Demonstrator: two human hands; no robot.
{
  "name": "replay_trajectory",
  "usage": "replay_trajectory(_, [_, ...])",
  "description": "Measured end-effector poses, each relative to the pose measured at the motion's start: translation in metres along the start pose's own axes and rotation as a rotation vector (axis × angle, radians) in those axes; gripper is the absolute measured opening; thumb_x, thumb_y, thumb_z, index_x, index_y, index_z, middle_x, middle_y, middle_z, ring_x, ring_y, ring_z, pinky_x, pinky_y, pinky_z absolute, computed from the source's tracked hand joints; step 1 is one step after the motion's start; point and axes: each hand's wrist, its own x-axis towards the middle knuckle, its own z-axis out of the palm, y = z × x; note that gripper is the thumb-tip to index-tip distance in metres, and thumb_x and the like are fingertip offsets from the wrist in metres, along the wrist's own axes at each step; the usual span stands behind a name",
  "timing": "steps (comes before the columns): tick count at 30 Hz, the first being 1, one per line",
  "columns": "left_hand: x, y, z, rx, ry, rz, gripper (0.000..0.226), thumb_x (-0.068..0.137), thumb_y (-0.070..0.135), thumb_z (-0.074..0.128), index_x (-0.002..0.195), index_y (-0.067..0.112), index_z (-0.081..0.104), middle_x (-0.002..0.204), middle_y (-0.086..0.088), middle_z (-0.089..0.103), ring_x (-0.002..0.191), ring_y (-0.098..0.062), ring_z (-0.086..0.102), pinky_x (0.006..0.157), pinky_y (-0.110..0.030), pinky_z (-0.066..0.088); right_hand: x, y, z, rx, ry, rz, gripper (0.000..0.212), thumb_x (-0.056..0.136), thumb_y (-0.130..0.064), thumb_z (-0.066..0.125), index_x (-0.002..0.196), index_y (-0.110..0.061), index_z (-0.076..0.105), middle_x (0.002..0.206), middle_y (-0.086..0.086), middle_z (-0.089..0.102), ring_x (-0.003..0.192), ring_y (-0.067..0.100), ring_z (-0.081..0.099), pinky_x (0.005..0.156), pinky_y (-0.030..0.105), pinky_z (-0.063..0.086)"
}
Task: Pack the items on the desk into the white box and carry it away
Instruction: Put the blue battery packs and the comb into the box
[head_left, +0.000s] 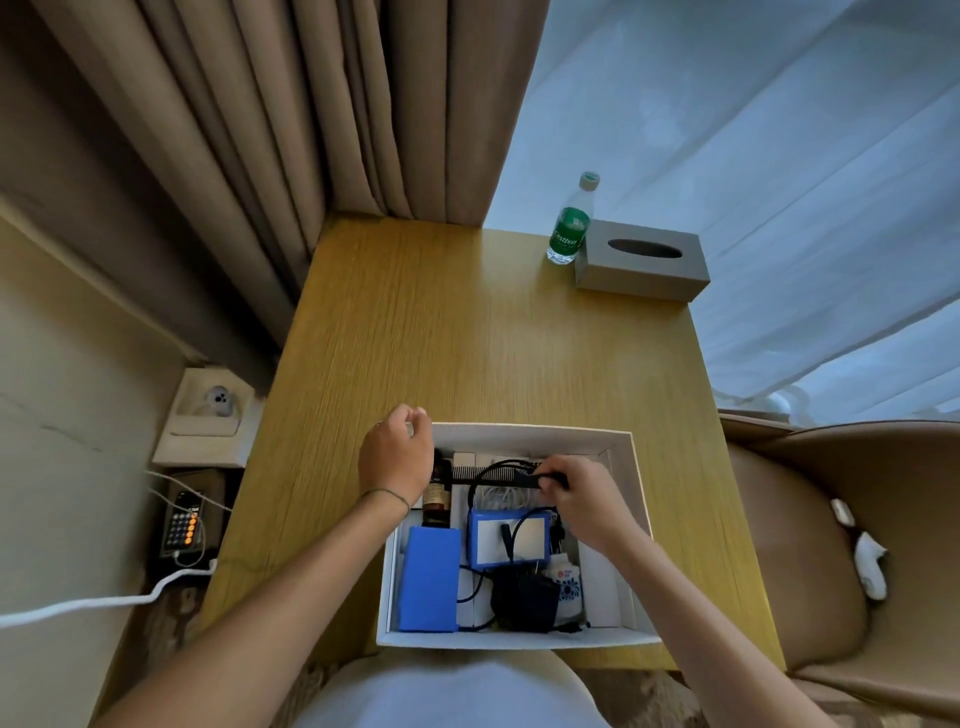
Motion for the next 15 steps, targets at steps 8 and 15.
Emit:
replay_trajectory(8, [0.000,-0.001,0.000,0.004,-0.013,-0.007,0.041,0.103,0.032,0.039,0.066,0.015,0.043,0.054,0.000,0.037,0.050,-0.017,0.032,0.051,-0.030,0.023,0.003,0.003,0.018,-0.026,0.048,0.022,0.021,0.096,-0.014,0.063,0.115,-0.018,0.073,0.109,-0.002,0.072,0.098,0.015,0.064,0.083,0.029,0.054])
replay_trajectory(15, [-0.009,-0.007,-0.017,-0.027,-0.105,-0.002,0.033,0.104,0.041,0.038,0.127,0.022,0.052,0.103,0.004,0.063,0.075,-0.013,0.057,0.060,-0.027,0.042,-0.013,-0.004,-0.002,-0.004,0.142,-0.040,0.027,0.097,-0.011,0.061,0.121,-0.018,0.072,0.114,-0.005,0.074,0.104,0.009,0.067,0.089,0.025,0.055])
